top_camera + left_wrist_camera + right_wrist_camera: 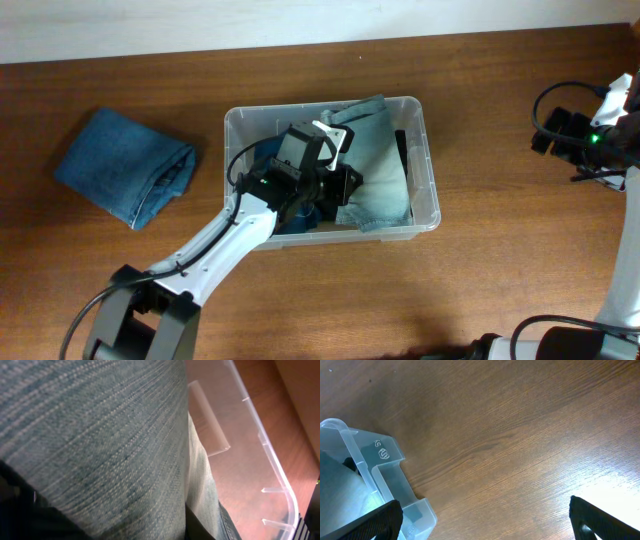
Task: Pack container
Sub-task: 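Lower the light-blue jeans into the bin's right side and release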
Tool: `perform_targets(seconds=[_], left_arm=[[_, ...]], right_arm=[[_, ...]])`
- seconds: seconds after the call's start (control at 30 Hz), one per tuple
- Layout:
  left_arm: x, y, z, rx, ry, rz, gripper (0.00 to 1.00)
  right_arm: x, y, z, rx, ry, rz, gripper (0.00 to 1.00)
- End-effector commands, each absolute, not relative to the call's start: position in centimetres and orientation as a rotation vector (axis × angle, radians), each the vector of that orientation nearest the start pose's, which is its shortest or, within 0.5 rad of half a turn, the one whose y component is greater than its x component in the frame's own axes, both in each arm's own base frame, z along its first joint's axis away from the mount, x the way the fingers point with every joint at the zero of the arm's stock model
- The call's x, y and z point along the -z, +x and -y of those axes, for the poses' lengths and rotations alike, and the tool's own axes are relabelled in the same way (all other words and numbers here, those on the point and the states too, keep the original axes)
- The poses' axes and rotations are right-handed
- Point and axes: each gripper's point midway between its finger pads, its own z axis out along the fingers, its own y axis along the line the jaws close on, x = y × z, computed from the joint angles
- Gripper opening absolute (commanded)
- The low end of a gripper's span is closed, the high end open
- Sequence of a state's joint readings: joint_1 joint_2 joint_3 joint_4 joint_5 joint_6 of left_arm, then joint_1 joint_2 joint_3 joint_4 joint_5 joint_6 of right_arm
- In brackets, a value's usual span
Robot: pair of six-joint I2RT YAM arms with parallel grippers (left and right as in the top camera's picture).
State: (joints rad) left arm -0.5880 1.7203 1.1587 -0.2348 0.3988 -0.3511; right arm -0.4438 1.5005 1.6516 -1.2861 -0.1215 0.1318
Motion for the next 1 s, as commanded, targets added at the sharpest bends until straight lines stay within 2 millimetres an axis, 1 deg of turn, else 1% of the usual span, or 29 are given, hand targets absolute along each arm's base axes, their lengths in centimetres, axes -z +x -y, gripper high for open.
perform_targets(seconds=[0.0,0.07,0.17,0.23,0.3,0.4,0.47,0.5,0.53,0.6,0.63,0.67,0.73,0.8,0.87,0.97], left_arm=[[-12.9,34.6,32.0,0.941,0.505,-2.442,0.01],[-13.2,34.0,32.6,1.001,0.532,-2.435,0.01],[-15.2,32.7,34.4,1.195,0.621,-2.357,0.01],[-16.2,32.1,35.2,1.3,0.617,-2.339,0.01],[-16.7,31.6,35.5,1.383,0.576,-2.36,0.01],[-17.0,30.9,35.7,1.431,0.597,-2.361,0.01],[-16.7,30.7,35.6,1.428,0.592,-2.38,0.01],[-16.5,30.7,35.5,1.421,0.586,-2.392,0.05],[-15.8,30.9,35.2,1.386,0.562,-2.422,0.17],[-14.8,31.3,34.7,1.324,0.522,-2.462,0.49],[-14.3,31.6,34.3,1.283,0.5,-2.48,0.67],[-13.9,32.0,34.0,1.236,0.481,-2.489,0.79],[-13.6,32.9,33.5,1.159,0.486,-2.469,0.94],[-14.2,34.0,33.2,1.143,0.509,-2.417,0.99],[-15.1,35.1,32.6,1.142,0.486,-2.395,0.99],[-17.6,36.9,32.1,1.154,0.474,-2.334,0.99]], right_arm=[[-25.6,31.3,12.4,-0.079,0.728,-2.576,0.98],[-25.6,31.3,12.4,-0.079,0.728,-2.576,0.99],[-25.6,31.3,12.4,-0.078,0.728,-2.576,0.99],[-25.6,31.3,12.4,-0.078,0.728,-2.576,0.98],[-25.6,31.3,12.4,-0.078,0.728,-2.577,0.98],[-25.6,31.3,12.4,-0.079,0.728,-2.577,0.98],[-25.6,31.3,12.4,-0.079,0.728,-2.577,0.98],[-25.6,31.3,12.4,-0.078,0.728,-2.576,0.99],[-25.6,31.3,12.4,-0.078,0.728,-2.576,0.98],[-25.6,31.3,12.4,-0.079,0.728,-2.577,0.98],[-25.6,31.3,12.4,-0.079,0.728,-2.577,0.99],[-25.6,31.3,12.4,-0.079,0.728,-2.577,0.99],[-25.6,31.3,12.4,-0.079,0.728,-2.577,0.98],[-25.6,31.3,12.4,-0.079,0.728,-2.577,0.99],[-25.6,31.2,12.4,-0.08,0.729,-2.579,0.99],[-25.6,31.2,12.4,-0.08,0.729,-2.579,0.98]])
